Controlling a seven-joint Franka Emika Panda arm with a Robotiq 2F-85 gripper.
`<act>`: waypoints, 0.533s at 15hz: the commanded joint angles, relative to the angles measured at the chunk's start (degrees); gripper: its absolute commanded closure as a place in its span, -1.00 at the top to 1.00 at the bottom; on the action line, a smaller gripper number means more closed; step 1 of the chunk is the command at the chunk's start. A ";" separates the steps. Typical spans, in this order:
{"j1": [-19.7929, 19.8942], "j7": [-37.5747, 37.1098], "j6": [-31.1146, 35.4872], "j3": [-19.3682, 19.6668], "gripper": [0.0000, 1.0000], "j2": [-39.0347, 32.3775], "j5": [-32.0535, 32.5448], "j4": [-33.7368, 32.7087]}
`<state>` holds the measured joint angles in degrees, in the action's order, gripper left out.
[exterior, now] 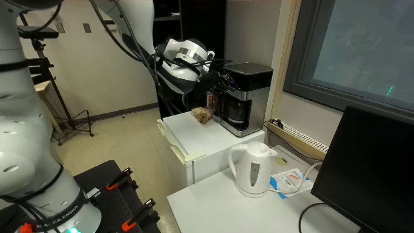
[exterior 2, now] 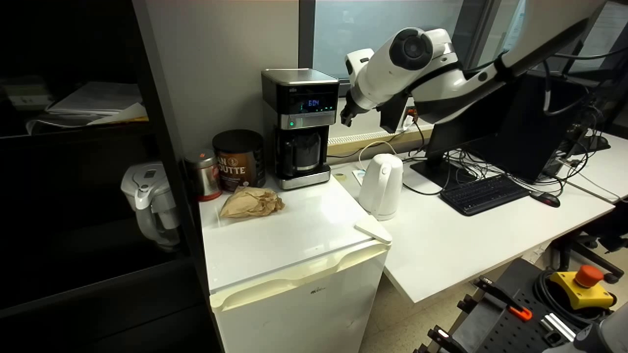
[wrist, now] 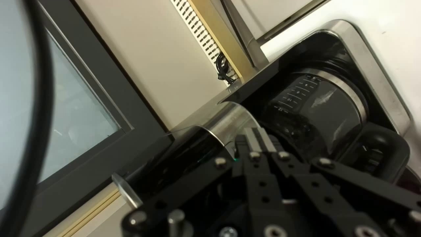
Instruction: Press a button on the coffee maker
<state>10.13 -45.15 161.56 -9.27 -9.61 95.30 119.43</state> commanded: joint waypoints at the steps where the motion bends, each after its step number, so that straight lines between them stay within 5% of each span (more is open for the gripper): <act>1: -0.07 -1.26 1.96 -0.19 -0.99 -5.68 1.17 -6.41; 8: -0.49 -1.02 1.76 -0.78 -0.99 -11.27 1.51 -12.94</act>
<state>9.86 -45.15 162.06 -9.85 -17.97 95.30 110.54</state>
